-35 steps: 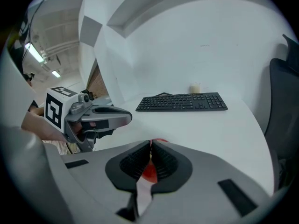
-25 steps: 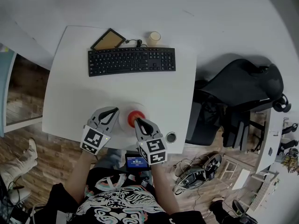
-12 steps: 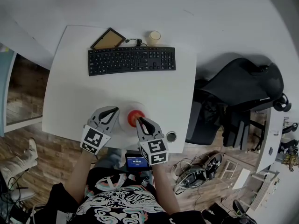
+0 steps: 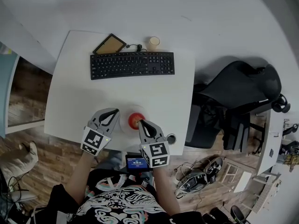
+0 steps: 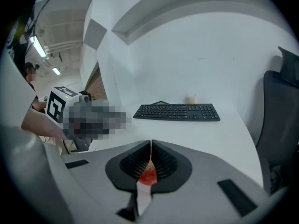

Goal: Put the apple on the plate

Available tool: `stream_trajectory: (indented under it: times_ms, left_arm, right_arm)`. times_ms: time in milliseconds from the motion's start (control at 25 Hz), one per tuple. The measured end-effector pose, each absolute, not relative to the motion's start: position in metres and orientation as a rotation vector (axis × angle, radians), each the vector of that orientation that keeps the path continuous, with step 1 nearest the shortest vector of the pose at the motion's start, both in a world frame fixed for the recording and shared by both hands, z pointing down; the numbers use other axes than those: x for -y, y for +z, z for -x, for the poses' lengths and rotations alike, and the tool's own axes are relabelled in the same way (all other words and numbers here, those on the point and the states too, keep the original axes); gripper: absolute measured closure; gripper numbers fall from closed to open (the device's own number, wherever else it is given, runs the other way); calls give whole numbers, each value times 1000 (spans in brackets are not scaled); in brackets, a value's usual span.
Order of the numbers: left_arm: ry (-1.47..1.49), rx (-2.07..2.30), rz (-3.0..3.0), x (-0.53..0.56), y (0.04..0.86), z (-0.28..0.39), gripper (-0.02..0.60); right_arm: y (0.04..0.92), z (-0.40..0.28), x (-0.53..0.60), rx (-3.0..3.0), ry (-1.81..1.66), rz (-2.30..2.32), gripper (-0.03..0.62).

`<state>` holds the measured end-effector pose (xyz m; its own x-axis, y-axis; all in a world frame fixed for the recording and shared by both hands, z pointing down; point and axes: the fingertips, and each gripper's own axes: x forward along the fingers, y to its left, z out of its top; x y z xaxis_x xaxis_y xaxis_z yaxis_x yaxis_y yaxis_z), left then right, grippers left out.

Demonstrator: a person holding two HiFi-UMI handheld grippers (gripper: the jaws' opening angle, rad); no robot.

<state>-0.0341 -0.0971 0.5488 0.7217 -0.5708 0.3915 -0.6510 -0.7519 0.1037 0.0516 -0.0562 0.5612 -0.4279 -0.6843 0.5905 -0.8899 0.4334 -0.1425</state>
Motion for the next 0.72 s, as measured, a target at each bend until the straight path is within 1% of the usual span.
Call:
stream_trajectory:
  times_ms: [480,720]
  left_arm:
    - [450,939,-2742,86,525,25,568]
    - [417,961,-2774,82,500,26,568]
  right_arm:
    - [541,-75,48,2200,541,-1445,565]
    - [519,-78,44,2207,440,-1503,565]
